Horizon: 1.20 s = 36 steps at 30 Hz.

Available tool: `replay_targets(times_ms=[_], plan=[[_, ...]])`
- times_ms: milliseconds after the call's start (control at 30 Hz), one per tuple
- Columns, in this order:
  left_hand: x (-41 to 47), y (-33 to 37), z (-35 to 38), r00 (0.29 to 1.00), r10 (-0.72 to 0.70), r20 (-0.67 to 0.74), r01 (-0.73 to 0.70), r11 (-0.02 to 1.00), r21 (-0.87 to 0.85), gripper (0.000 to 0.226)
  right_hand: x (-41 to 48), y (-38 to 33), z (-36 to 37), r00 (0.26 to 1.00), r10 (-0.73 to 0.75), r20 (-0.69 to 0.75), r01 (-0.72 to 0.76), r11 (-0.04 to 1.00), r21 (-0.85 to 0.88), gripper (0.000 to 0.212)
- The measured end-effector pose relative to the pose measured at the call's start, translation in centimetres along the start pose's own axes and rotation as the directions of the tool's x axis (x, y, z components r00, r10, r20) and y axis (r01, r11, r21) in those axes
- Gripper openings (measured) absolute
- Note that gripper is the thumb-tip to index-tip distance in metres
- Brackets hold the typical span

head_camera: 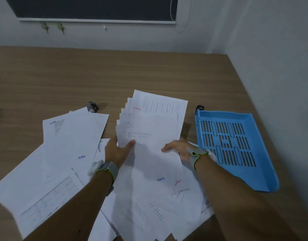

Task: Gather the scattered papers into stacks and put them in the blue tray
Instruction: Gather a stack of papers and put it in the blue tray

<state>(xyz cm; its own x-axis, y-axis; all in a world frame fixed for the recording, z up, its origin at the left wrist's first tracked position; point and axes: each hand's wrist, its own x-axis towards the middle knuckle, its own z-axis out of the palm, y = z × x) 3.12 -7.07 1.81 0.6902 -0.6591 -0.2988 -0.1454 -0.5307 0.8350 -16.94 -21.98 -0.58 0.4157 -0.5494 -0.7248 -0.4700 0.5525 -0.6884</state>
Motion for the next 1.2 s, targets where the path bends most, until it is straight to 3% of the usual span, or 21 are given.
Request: replay_targets(times_ms=[67, 133, 167, 233, 300, 333, 367, 433, 533, 633, 767, 867, 967, 1033, 1133, 1200], plan=[[-0.1, 1.5, 0.0, 0.999, 0.033, -0.018, -0.035, 0.993, -0.110, 0.065, -0.9, -0.8, 0.3, 0.998, -0.035, -0.047, 0.033, 0.999, -0.040, 0.067], [-0.7, 3.1, 0.0, 0.996, 0.075, -0.051, -0.083, 0.977, -0.198, 0.059, -1.9, -1.6, 0.8, 0.969, -0.125, -0.213, 0.121, 0.992, -0.029, 0.074], [-0.9, 3.8, 0.0, 0.993, 0.093, -0.072, -0.107, 0.968, -0.229, 0.056, -2.4, -2.3, 0.9, 0.942, -0.191, -0.277, 0.188, 0.981, -0.038, 0.060], [-0.8, 5.3, -0.1, 0.989, 0.102, -0.104, -0.127, 0.954, -0.272, 0.055, -3.2, -4.1, 1.3, 0.942, -0.217, -0.257, 0.213, 0.976, -0.043, 0.035], [-1.1, 6.9, -0.6, 0.986, 0.125, -0.113, -0.154, 0.940, -0.305, 0.058, -5.3, -5.3, 2.0, 0.944, -0.226, -0.240, 0.225, 0.974, -0.032, 0.033], [-0.8, 7.8, -0.8, 0.984, 0.136, -0.116, -0.166, 0.937, -0.308, 0.062, -5.5, -5.8, 2.1, 0.882, -0.323, -0.345, 0.337, 0.941, -0.018, 0.039], [-0.9, 8.7, -1.1, 0.981, 0.153, -0.118, -0.183, 0.933, -0.310, 0.067, -6.0, -5.8, 2.1, 0.752, -0.436, -0.495, 0.486, 0.874, -0.032, 0.048], [-1.2, 10.2, -1.5, 0.974, 0.185, -0.128, -0.218, 0.918, -0.331, 0.067, -7.4, -5.9, 2.4, 0.559, -0.561, -0.610, 0.656, 0.749, -0.088, 0.055], [-1.8, 11.2, -1.7, 0.969, 0.209, -0.133, -0.244, 0.895, -0.373, 0.067, -8.5, -5.8, 2.8, 0.448, -0.667, -0.595, 0.764, 0.631, -0.133, 0.045], [-3.2, 9.3, -1.1, 0.971, 0.204, -0.121, -0.235, 0.899, -0.370, 0.077, -8.7, -3.2, 2.9, 0.427, -0.715, -0.554, 0.783, 0.599, -0.169, 0.037], [-5.6, 4.9, 0.0, 0.981, 0.187, -0.043, -0.190, 0.923, -0.334, 0.043, -7.7, 3.4, 3.4, 0.553, -0.673, -0.491, 0.673, 0.708, -0.213, 0.022], [-6.2, 4.5, -0.2, 0.979, 0.191, -0.071, -0.204, 0.917, -0.344, 0.046, -7.4, 5.2, 3.3, 0.582, -0.630, -0.514, 0.620, 0.753, -0.221, 0.029], [-6.3, 6.9, -1.0, 0.968, 0.195, -0.159, -0.246, 0.859, -0.449, 0.069, -8.1, 4.2, 3.2, 0.519, -0.691, -0.504, 0.674, 0.693, -0.256, 0.027], [-6.3, 8.4, -1.5, 0.953, 0.213, -0.216, -0.293, 0.831, -0.473, 0.066, -9.0, 3.1, 3.3, 0.482, -0.724, -0.494, 0.711, 0.652, -0.262, 0.023], [-7.2, 8.4, -1.6, 0.947, 0.214, -0.240, -0.305, 0.832, -0.463, 0.070, -10.8, 2.4, 3.7, 0.407, -0.775, -0.484, 0.771, 0.575, -0.273, 0.044], [-7.8, 7.0, -1.4, 0.961, 0.212, -0.178, -0.270, 0.864, -0.426, 0.068, -11.0, 3.0, 4.0, 0.400, -0.777, -0.486, 0.775, 0.570, -0.274, 0.056]])
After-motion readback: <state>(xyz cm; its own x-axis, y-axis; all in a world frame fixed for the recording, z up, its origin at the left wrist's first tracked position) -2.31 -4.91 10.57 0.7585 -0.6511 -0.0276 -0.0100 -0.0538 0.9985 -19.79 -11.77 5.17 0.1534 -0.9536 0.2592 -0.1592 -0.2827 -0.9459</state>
